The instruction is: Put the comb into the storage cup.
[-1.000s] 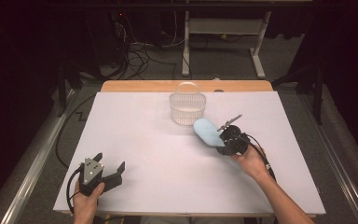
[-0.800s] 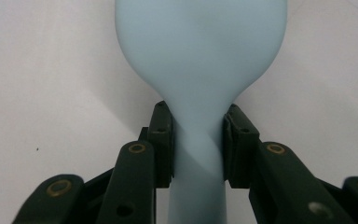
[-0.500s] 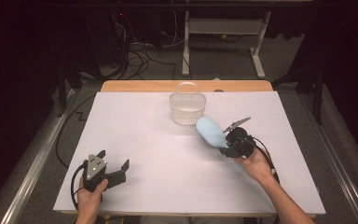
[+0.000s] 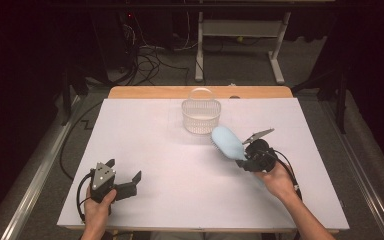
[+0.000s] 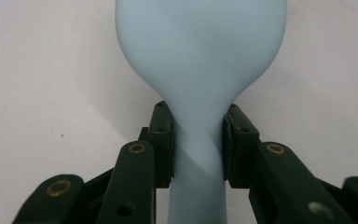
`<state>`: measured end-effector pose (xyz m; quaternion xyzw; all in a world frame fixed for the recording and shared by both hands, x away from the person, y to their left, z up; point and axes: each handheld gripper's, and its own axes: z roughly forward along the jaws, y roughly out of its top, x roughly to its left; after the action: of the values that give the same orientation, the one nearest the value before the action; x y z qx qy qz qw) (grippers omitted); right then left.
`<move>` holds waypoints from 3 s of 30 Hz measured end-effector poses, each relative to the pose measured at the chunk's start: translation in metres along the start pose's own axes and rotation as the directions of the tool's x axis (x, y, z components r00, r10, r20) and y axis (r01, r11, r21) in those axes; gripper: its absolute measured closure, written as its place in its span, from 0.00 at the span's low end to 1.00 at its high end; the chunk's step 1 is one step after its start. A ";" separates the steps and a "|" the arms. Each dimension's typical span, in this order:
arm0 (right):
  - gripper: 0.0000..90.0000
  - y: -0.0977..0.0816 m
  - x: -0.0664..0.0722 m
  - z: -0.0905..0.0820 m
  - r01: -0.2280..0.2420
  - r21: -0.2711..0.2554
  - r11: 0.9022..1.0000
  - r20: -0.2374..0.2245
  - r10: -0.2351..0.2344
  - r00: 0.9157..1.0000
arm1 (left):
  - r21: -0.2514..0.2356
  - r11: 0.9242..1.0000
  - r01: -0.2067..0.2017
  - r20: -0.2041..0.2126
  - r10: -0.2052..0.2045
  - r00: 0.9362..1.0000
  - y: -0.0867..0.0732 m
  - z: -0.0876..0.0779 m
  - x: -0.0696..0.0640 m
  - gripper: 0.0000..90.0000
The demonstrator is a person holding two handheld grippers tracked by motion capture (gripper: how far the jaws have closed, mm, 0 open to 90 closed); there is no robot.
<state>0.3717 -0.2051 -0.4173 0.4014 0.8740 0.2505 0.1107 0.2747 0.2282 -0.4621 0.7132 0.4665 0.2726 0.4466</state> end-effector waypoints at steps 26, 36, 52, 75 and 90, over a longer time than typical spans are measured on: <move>0.78 -0.023 0.014 -0.015 0.000 -0.108 0.994 -0.058 -0.006 0.998 | -0.006 1.000 -0.004 0.038 0.004 0.999 0.011 0.005 -0.007 0.17; 0.78 -0.027 0.021 -0.015 -0.002 -0.119 0.993 -0.074 -0.007 0.997 | -0.006 1.000 -0.004 0.062 0.005 0.998 0.015 0.008 -0.013 0.18; 0.78 -0.024 0.038 -0.014 0.025 -0.125 0.992 -0.094 -0.037 0.995 | -0.005 1.000 0.008 0.140 -0.007 0.990 0.022 0.010 -0.024 0.18; 0.78 -0.020 0.059 -0.012 0.075 -0.143 0.987 -0.123 -0.093 0.988 | -0.006 1.000 0.003 0.230 -0.002 0.973 0.036 0.021 -0.050 0.19; 0.78 -0.016 0.066 -0.010 0.089 -0.153 0.984 -0.130 -0.109 0.985 | 0.005 0.999 -0.041 0.318 0.038 0.947 0.045 0.039 -0.082 0.20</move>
<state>0.3143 -0.1673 -0.4167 0.3297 0.8777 0.3354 0.0917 0.2914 0.1308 -0.4374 0.7596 0.3756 0.1602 0.5063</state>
